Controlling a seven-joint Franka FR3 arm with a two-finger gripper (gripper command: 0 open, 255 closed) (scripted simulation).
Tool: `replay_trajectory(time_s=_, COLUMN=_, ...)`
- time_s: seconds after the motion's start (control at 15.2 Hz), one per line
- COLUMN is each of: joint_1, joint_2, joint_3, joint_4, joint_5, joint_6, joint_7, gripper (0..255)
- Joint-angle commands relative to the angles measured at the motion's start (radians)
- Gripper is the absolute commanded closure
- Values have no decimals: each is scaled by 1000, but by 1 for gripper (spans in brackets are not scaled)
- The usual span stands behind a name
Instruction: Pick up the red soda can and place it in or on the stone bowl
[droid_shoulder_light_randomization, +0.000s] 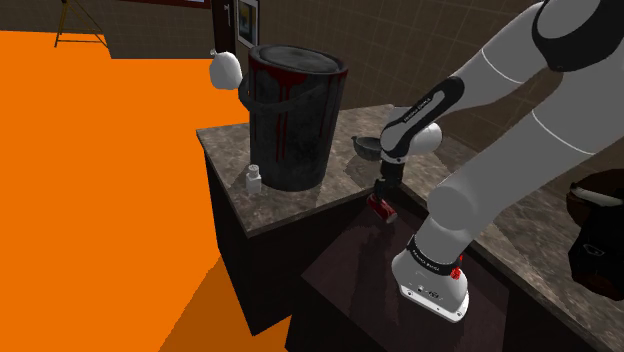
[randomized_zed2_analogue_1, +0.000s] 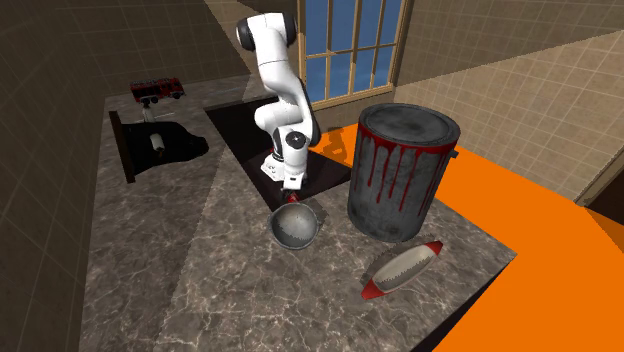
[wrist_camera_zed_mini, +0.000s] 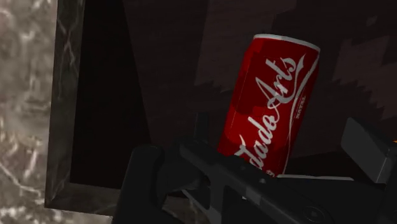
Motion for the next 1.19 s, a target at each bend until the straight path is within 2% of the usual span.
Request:
replay_trajectory(time_s=0.0, joint_1=5, joint_2=39, joint_3=-7, joint_4=-8, joint_5=10, joint_6=36, joint_7=-6, gripper=0)
replay_trajectory(time_s=0.33, joint_1=32, joint_2=159, joint_3=-21, joint_4=-26, joint_5=59, joint_6=169, joint_7=-42, gripper=0)
replay_trajectory(time_s=0.86, joint_1=30, joint_2=158, joint_3=-20, joint_4=-26, joint_5=59, joint_6=169, joint_7=-42, gripper=0)
replay_trajectory(time_s=0.92, joint_1=30, joint_2=158, joint_3=-20, joint_4=-26, joint_5=59, joint_6=169, joint_7=-42, gripper=255)
replay_trajectory(time_s=1.12, joint_1=30, joint_2=158, joint_3=-20, joint_4=-26, joint_5=59, joint_6=169, joint_7=-42, gripper=255)
